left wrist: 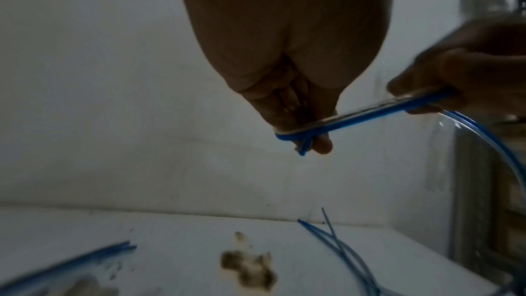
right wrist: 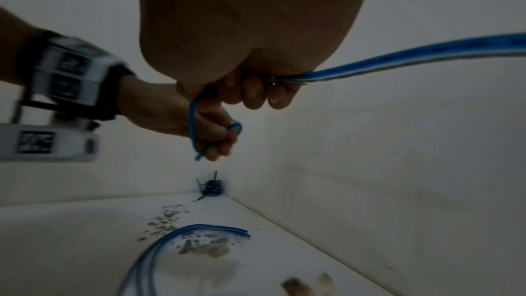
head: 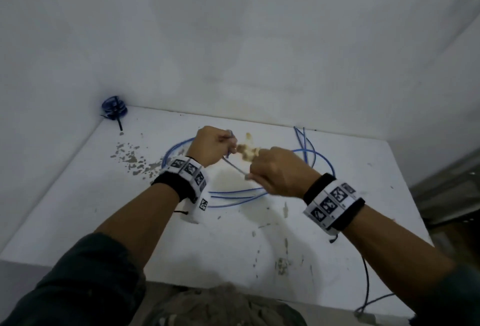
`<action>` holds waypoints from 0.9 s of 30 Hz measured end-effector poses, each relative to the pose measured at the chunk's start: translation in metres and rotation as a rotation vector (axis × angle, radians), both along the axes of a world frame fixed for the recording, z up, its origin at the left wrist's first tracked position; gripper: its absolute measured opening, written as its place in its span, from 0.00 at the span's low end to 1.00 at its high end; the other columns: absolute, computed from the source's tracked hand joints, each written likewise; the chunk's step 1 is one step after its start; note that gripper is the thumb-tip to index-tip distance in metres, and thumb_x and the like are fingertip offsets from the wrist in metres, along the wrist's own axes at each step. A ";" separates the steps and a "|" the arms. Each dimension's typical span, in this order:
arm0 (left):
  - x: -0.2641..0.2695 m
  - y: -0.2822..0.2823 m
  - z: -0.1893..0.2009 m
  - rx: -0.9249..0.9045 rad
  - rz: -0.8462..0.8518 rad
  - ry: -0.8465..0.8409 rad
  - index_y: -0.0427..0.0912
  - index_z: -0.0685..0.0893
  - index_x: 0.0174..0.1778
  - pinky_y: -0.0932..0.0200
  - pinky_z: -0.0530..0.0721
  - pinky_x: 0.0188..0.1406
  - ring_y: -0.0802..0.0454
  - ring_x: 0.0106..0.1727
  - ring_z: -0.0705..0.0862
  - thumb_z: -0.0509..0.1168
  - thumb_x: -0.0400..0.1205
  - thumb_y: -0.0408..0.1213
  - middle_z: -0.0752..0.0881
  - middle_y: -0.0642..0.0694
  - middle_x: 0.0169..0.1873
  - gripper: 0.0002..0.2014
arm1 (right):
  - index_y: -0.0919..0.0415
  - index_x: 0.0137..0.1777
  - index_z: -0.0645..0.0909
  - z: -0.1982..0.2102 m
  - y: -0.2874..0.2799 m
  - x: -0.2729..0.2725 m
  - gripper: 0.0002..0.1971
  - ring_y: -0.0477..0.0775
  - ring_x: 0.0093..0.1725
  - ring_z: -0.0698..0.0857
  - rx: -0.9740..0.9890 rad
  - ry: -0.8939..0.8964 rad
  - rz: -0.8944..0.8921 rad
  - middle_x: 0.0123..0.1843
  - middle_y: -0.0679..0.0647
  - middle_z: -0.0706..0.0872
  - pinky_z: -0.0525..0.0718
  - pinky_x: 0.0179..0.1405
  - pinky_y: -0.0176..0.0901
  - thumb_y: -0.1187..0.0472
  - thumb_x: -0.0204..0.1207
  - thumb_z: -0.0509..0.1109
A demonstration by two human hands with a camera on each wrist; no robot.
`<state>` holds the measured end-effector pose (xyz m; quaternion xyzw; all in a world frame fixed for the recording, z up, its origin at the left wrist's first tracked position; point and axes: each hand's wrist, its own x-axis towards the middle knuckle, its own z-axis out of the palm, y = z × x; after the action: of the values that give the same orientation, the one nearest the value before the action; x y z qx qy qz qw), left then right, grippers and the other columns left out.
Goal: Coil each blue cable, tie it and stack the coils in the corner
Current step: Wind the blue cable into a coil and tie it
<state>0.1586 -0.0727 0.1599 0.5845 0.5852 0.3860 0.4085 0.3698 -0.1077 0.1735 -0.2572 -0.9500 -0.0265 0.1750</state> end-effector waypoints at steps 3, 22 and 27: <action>-0.023 0.007 -0.001 -0.072 0.185 -0.082 0.28 0.88 0.33 0.56 0.86 0.36 0.44 0.28 0.90 0.71 0.83 0.35 0.89 0.34 0.28 0.16 | 0.57 0.31 0.74 0.002 -0.021 -0.015 0.21 0.56 0.31 0.75 0.050 -0.066 0.071 0.28 0.51 0.78 0.61 0.33 0.43 0.52 0.86 0.60; -0.094 0.037 0.013 -0.043 -0.101 0.124 0.39 0.92 0.28 0.47 0.89 0.50 0.44 0.43 0.91 0.75 0.78 0.43 0.92 0.49 0.29 0.14 | 0.59 0.32 0.75 0.052 0.001 -0.072 0.21 0.57 0.33 0.72 -0.061 0.012 -0.030 0.28 0.52 0.76 0.72 0.32 0.49 0.52 0.87 0.59; -0.108 0.044 0.004 0.053 -0.243 0.238 0.45 0.93 0.32 0.42 0.89 0.49 0.54 0.39 0.91 0.76 0.77 0.44 0.91 0.55 0.29 0.10 | 0.59 0.33 0.76 0.060 0.007 -0.067 0.20 0.55 0.34 0.72 -0.068 0.029 -0.075 0.29 0.51 0.77 0.70 0.33 0.46 0.52 0.86 0.59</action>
<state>0.0510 -0.0292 0.1643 0.7031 0.5440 0.2771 0.3647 0.3031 -0.1008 0.2331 -0.2988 -0.9374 0.0030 0.1789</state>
